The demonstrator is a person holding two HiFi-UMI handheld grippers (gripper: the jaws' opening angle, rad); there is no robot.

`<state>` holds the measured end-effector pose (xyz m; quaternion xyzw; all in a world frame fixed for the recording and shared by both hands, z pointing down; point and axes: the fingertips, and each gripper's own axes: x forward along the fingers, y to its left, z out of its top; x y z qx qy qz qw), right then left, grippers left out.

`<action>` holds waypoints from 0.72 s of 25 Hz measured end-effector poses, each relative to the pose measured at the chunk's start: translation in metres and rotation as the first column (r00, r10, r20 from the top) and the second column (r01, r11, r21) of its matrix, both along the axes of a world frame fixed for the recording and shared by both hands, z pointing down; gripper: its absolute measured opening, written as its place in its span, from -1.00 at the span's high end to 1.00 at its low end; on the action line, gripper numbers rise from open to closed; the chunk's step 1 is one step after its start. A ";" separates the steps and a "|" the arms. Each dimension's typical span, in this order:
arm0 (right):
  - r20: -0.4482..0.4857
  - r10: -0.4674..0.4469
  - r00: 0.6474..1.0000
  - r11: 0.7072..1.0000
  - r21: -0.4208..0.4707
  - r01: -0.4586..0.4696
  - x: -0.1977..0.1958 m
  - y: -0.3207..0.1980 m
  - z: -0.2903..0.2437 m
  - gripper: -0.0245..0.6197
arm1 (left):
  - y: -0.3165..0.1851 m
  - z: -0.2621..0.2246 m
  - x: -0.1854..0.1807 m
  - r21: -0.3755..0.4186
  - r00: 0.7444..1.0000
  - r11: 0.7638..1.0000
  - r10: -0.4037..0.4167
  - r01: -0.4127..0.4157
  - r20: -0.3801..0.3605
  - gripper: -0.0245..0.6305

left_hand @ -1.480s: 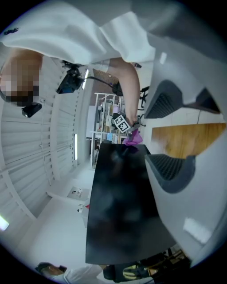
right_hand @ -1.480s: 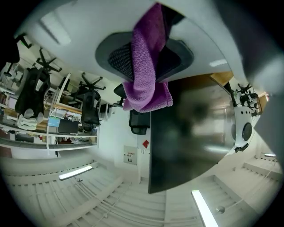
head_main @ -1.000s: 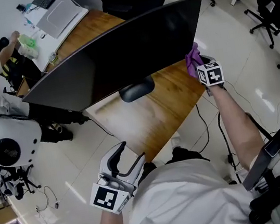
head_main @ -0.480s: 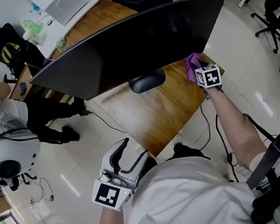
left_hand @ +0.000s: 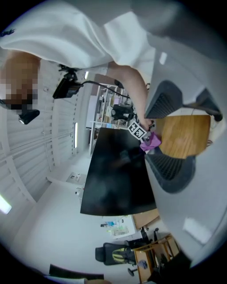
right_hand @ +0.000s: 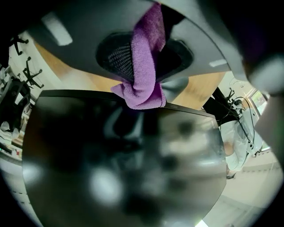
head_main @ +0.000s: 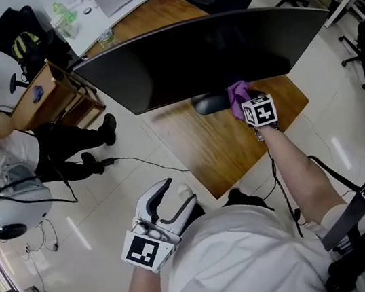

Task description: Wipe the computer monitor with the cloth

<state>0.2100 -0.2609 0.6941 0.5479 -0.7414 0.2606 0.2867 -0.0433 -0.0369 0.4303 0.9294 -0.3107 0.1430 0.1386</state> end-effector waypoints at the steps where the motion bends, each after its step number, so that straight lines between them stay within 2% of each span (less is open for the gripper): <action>1: 0.001 -0.015 1.000 1.000 0.001 0.015 -0.012 -0.001 -0.001 0.52 | 0.000 0.000 -0.007 0.000 1.000 1.000 -0.012 0.012 -0.003 0.10; 8: 0.006 -0.076 0.997 0.997 -0.005 0.076 -0.089 -0.007 0.001 0.52 | 0.003 0.004 -0.057 -0.004 0.998 0.999 -0.053 0.053 -0.016 0.10; 18: 0.029 -0.153 0.988 0.988 0.005 0.153 -0.203 -0.012 -0.002 0.52 | 0.002 0.010 -0.129 0.000 0.997 0.998 -0.068 0.068 -0.024 0.10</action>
